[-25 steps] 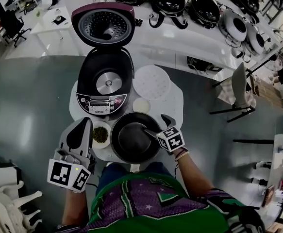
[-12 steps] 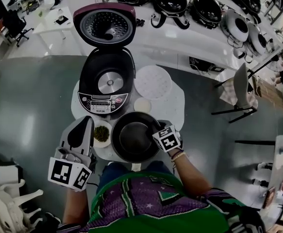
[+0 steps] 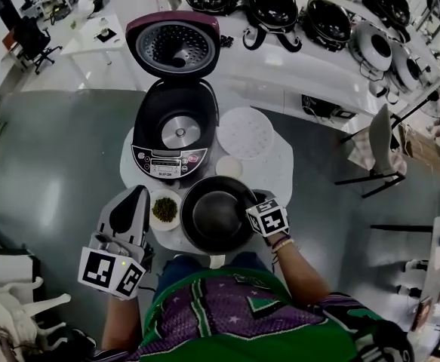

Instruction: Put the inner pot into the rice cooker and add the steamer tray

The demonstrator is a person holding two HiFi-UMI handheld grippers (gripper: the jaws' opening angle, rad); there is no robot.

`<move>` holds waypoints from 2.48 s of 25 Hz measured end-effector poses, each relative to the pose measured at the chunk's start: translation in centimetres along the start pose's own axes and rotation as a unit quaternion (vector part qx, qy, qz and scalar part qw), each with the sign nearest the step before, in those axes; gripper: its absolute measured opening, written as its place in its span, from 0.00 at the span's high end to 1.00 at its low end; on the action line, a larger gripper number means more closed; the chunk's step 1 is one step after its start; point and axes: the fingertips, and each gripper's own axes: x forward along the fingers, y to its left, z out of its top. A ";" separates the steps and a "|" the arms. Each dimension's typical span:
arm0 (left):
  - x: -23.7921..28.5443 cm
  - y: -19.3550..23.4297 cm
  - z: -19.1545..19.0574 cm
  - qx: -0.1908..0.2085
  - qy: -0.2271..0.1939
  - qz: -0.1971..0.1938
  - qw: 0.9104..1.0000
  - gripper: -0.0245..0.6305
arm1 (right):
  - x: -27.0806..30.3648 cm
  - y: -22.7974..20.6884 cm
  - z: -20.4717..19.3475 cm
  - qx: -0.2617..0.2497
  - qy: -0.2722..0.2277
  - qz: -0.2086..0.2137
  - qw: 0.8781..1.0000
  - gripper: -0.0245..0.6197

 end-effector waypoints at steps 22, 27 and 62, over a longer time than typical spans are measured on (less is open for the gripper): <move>-0.7 3.6 3.0 0.004 -0.025 0.056 0.998 0.93 | -9.3 -4.7 4.6 0.046 -0.036 0.031 0.998 0.95; -0.2 5.3 3.5 -0.015 -0.024 0.060 0.998 0.93 | -11.7 -6.3 6.4 0.067 -0.048 0.015 0.996 0.94; 4.2 18.0 11.0 0.011 -0.057 -0.003 0.998 0.93 | -10.1 -6.5 31.0 0.136 -0.188 -0.063 0.971 0.94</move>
